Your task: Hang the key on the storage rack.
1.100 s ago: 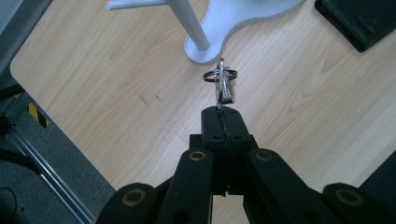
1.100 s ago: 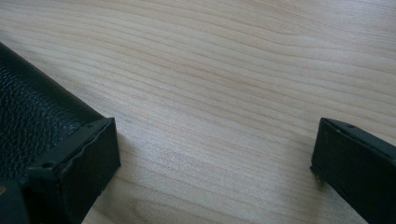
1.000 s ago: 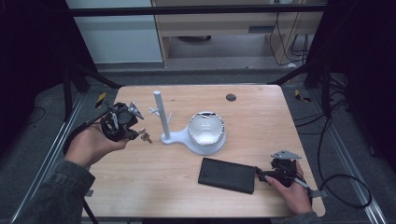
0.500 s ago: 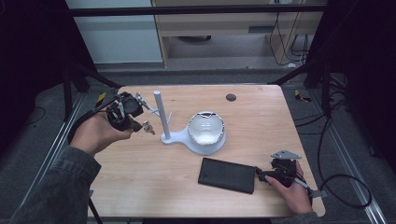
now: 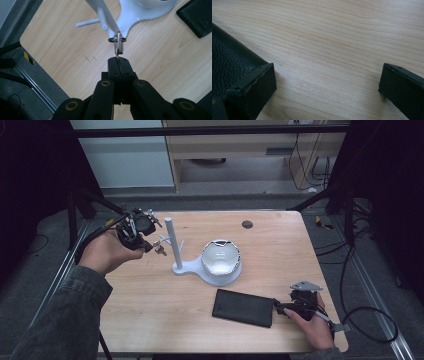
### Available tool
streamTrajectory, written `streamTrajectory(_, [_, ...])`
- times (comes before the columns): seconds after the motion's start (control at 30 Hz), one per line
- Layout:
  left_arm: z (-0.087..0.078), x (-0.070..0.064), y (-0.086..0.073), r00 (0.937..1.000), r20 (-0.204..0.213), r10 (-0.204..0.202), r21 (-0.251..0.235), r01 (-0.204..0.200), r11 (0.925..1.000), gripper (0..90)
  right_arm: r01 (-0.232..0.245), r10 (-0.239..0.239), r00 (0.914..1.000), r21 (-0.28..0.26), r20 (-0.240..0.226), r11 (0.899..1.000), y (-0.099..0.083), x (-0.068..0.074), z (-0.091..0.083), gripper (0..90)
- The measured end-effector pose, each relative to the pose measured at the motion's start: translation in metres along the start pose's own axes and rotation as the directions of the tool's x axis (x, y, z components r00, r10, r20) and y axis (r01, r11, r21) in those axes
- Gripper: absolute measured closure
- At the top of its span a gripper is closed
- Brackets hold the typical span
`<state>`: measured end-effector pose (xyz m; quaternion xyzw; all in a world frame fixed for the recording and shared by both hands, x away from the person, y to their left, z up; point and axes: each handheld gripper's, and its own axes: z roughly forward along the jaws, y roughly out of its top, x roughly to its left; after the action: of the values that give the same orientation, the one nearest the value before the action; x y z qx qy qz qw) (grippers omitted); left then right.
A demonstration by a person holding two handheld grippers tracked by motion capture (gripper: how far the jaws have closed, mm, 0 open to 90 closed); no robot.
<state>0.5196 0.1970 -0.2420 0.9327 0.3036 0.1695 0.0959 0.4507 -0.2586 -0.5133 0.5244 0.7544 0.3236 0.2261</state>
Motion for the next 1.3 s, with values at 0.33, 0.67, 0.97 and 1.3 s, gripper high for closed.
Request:
streamTrajectory(0.33, [0.007,0.006,0.008,0.9999,-0.007,-0.012,0.019,0.012,0.9997,89.9,0.0,0.0,1.0,0.0,0.0,1.0,0.0,0.0,0.0,1.2])
streamTrajectory(0.67, [0.013,0.01,0.013,0.9998,-0.008,-0.018,0.024,0.018,0.9995,89.8,0.0,0.0,1.0,0.0,0.0,1.0,0.0,0.0,0.0,1.2])
streamTrajectory(0.97, [0.013,0.011,0.019,0.9995,-0.012,-0.027,0.009,0.028,0.9996,89.8,0.0,0.0,1.0,0.0,0.0,1.0,0.0,0.0,0.0,1.2])
streamTrajectory(1.3, [0.014,0.014,0.018,0.9993,-0.003,-0.037,0.001,0.037,0.9993,89.8,0.0,0.0,1.0,0.0,0.0,1.0,0.0,0.0,0.0,1.2])
